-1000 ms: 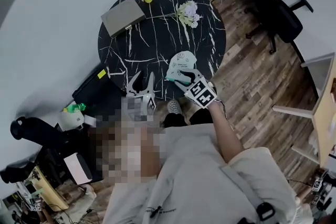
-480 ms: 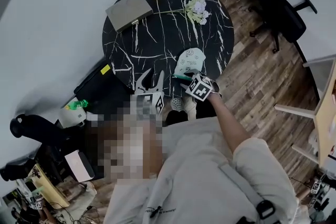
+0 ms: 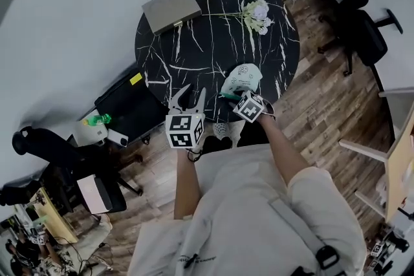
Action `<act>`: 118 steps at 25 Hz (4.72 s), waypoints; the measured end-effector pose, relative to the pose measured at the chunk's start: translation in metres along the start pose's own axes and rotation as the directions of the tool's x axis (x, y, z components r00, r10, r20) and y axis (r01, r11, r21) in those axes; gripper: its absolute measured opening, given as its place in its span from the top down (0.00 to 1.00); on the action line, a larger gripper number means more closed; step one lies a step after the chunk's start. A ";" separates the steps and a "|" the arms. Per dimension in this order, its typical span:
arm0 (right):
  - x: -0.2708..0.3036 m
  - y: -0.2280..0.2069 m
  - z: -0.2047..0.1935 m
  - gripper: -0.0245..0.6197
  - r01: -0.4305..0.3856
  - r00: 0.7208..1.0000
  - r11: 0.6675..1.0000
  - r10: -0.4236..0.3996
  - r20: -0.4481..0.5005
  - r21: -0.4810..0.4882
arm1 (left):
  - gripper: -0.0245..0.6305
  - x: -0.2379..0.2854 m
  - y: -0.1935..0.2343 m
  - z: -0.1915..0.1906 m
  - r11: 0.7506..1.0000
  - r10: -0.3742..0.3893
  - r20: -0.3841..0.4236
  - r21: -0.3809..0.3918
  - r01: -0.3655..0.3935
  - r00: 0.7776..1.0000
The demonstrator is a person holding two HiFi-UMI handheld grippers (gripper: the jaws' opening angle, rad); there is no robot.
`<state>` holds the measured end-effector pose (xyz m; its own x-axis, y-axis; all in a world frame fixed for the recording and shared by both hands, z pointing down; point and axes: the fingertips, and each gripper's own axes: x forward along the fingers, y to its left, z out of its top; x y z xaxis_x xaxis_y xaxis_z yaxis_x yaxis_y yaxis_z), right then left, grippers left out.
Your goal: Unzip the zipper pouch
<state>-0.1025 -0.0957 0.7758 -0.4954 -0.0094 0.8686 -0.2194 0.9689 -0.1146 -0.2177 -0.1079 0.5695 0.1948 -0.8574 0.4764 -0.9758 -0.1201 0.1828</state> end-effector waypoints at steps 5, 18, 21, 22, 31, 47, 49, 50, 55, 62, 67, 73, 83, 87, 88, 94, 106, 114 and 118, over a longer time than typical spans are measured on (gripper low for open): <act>0.003 -0.007 -0.001 0.78 0.036 0.999 0.999 -0.036 -0.007 -0.013 | 0.74 0.008 0.006 0.002 1.000 0.009 0.000 -0.018 -0.009 1.000; -0.014 -0.011 0.007 0.92 0.040 0.999 0.999 -0.040 0.021 -0.022 | 0.74 0.019 0.000 0.002 1.000 -0.020 -0.009 -0.014 0.020 1.000; -0.022 -0.011 0.011 0.92 0.030 0.999 0.999 -0.029 0.018 -0.024 | 0.74 0.019 0.000 0.003 1.000 -0.022 -0.007 -0.011 0.022 1.000; -0.026 -0.011 0.012 0.92 0.028 1.000 0.999 -0.027 0.014 -0.023 | 0.74 0.019 0.000 0.004 1.000 -0.023 -0.006 -0.011 0.023 1.000; -0.066 -0.023 0.031 0.92 0.067 0.993 0.995 -0.073 0.091 0.072 | 0.74 0.019 -0.003 0.006 1.000 -0.030 0.000 0.000 0.030 1.000; -0.126 -0.052 0.056 0.92 0.118 0.986 0.991 -0.110 0.122 -0.058 | 0.74 0.023 -0.011 0.011 0.997 -0.077 0.003 0.032 0.077 0.997; -0.132 -0.053 0.060 0.92 0.112 0.986 0.992 -0.104 0.132 -0.051 | 0.74 0.025 -0.013 0.013 0.995 -0.090 0.010 0.040 0.090 0.996; -0.135 -0.054 0.062 0.92 0.108 0.986 0.993 -0.101 0.136 -0.047 | 0.74 0.025 -0.015 0.014 0.994 -0.097 0.012 0.047 0.097 0.995; -0.151 -0.056 0.068 0.92 0.094 0.984 0.995 -0.087 0.155 -0.037 | 0.74 0.026 -0.019 0.018 0.989 -0.130 0.020 0.080 0.128 0.991; -0.170 -0.044 0.085 0.92 0.055 0.976 0.998 -0.047 0.214 -0.028 | 0.74 0.024 -0.032 0.027 0.973 -0.202 0.047 0.124 0.195 0.978; -0.180 -0.027 0.103 0.92 -0.020 0.958 1.000 0.025 0.285 -0.021 | 0.74 0.023 -0.057 0.027 0.939 -0.286 0.038 0.212 0.272 0.958; -0.200 -0.014 0.120 0.92 -0.095 0.946 0.991 0.118 0.303 -0.089 | 0.72 0.025 -0.072 0.027 0.915 -0.308 0.027 0.283 0.288 0.951; -0.221 0.000 0.119 0.92 -0.224 0.940 0.946 0.273 0.204 -0.234 | 0.69 0.019 -0.100 0.035 0.845 -0.362 0.021 0.430 0.318 0.932; -0.221 -0.001 0.118 0.92 -0.245 0.934 0.943 0.292 0.204 -0.226 | 0.77 0.018 -0.108 0.033 0.831 -0.378 0.032 0.452 0.324 0.925; -0.220 -0.003 0.118 0.92 -0.246 0.933 0.944 0.292 0.209 -0.219 | 0.80 0.017 -0.109 0.033 0.832 -0.383 0.037 0.448 0.327 0.923; -0.216 -0.011 0.120 0.92 -0.205 0.939 0.963 0.243 0.243 -0.173 | 0.90 0.017 -0.111 0.031 0.839 -0.395 0.026 0.417 0.349 0.918; -0.211 -0.026 0.123 0.83 0.016 0.928 0.999 -0.002 0.372 -0.036 | 0.91 0.023 -0.102 0.024 0.852 -0.327 -0.022 0.427 0.304 0.945; -0.219 0.006 0.150 0.83 -0.100 0.831 0.983 -0.003 0.556 0.154 | 0.91 0.027 -0.084 0.021 0.846 -0.182 -0.045 0.502 0.180 0.982; -0.210 0.006 0.154 0.81 -0.190 0.788 0.939 -0.028 0.615 0.286 | 0.91 0.029 -0.082 0.024 0.800 -0.138 -0.054 0.583 0.143 0.989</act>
<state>-0.1292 -0.1258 0.5184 -0.9012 -0.1869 0.3910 -0.3524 0.8410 -0.4105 -0.1341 -0.1349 0.5473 0.3326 -0.8045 0.4921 -0.8106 -0.5106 -0.2868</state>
